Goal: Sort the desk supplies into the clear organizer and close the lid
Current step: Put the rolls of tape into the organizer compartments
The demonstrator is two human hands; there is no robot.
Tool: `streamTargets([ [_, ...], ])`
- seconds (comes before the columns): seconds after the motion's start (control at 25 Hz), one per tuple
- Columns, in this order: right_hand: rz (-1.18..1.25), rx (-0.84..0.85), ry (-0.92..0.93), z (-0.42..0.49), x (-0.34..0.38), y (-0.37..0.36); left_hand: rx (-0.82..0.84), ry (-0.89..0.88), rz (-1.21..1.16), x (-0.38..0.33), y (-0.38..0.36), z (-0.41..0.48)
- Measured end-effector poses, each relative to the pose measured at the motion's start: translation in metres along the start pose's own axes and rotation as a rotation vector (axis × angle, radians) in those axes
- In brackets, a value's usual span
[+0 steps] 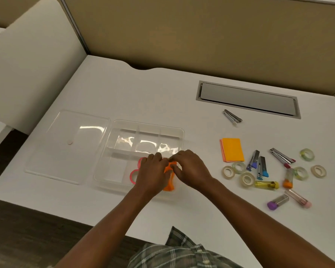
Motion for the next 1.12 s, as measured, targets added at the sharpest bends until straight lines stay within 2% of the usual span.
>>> streamTargets([
  [0.16,0.07,-0.041,-0.147,-0.04,-0.072,0.031,0.049,-0.106,-0.108,-0.059,-0.021,0.023],
  [0.32,0.064,-0.02,-0.262,-0.076,-0.143,0.051,0.195,-0.22,-0.134,-0.117,-0.059,0.033],
  [0.56,-0.006,0.147,-0.376,-0.119,-0.209,0.055,0.399,-0.326,0.023,-0.173,-0.113,0.033],
  [0.68,-0.066,0.241,-0.355,-0.135,-0.225,0.05,0.447,-0.301,0.097,-0.183,-0.129,0.033],
  [0.88,-0.234,0.399,-0.274,-0.154,-0.233,0.027,0.398,-0.189,0.062,-0.193,-0.138,0.033],
  [1.04,-0.256,0.334,-0.211,-0.156,-0.231,0.011,0.321,-0.059,-0.098,-0.197,-0.136,0.026],
  [1.12,-0.187,0.327,-0.25,-0.151,-0.229,0.011,0.266,0.003,-0.205,-0.197,-0.131,0.02],
])
Point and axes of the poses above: each hand's wrist, its own z-axis towards the middle knuckle, its own y-axis out of the back of the hand, x = y × z, the point moved 1 cm from there along z, towards the middle knuckle, and after that the axes turned 14 degrees about -y, right-handed, at the moved point
